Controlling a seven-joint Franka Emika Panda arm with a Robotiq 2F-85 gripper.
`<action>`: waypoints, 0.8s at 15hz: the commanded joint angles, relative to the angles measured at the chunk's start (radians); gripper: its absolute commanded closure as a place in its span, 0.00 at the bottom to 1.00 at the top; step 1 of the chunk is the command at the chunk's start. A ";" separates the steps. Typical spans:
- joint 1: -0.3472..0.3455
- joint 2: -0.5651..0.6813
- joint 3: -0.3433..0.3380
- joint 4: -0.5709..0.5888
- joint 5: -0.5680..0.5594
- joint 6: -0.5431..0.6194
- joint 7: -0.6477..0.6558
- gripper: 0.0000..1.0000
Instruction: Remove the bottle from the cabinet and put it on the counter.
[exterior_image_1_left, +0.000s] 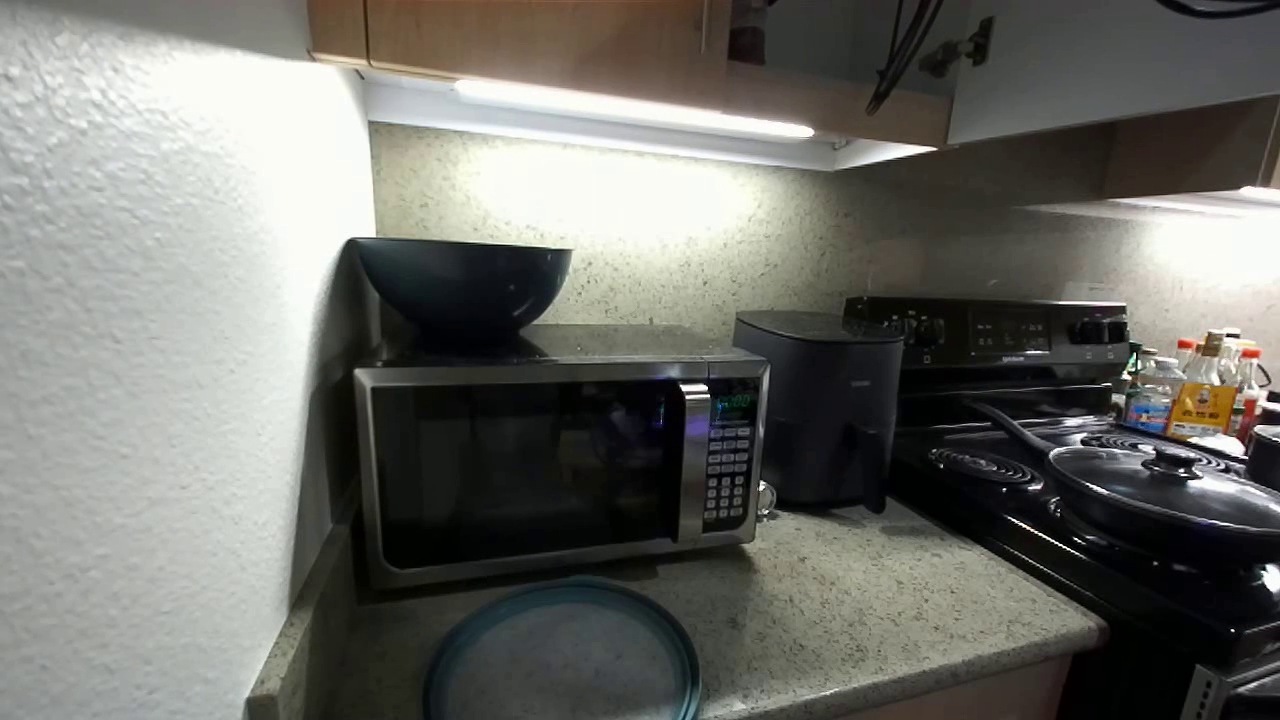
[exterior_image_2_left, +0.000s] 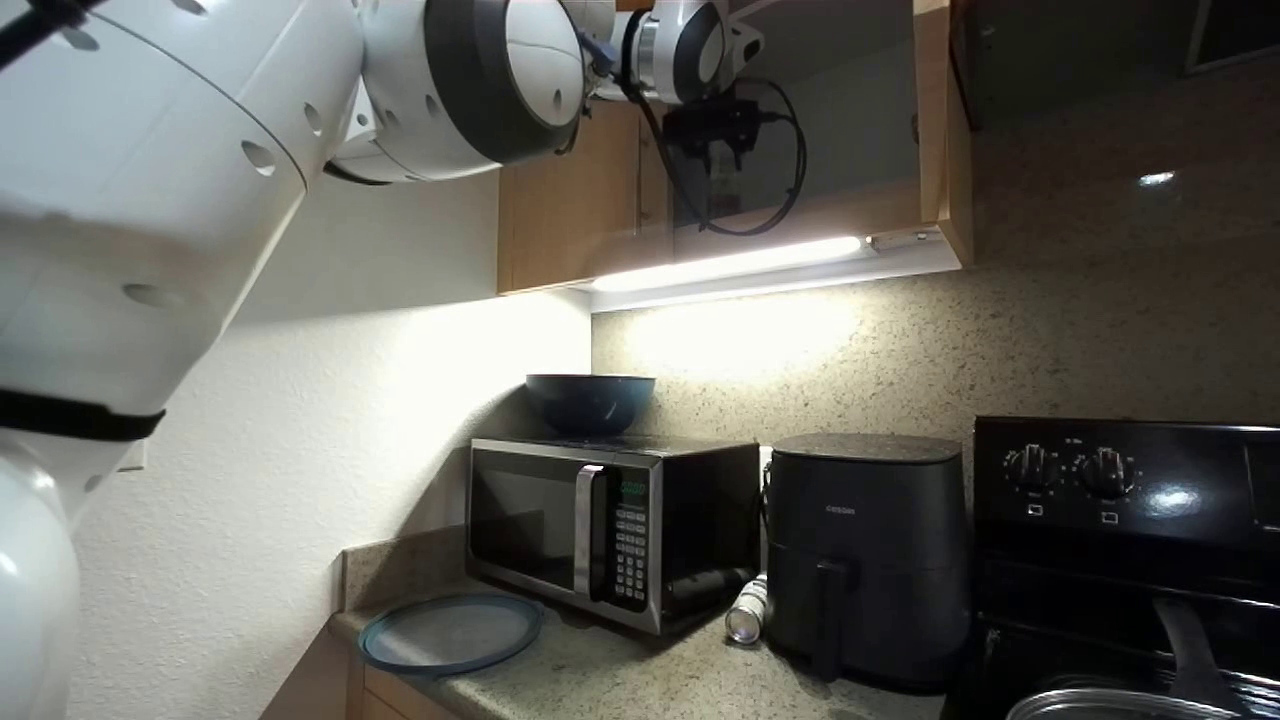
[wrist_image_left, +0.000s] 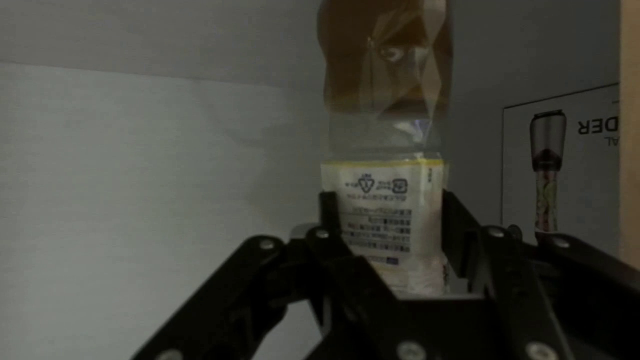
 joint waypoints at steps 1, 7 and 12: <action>-0.021 0.008 0.028 0.022 0.042 0.002 -0.064 0.78; -0.008 -0.079 -0.023 -0.057 -0.039 -0.029 0.026 0.80; 0.019 -0.255 -0.096 -0.194 -0.161 -0.130 0.260 0.80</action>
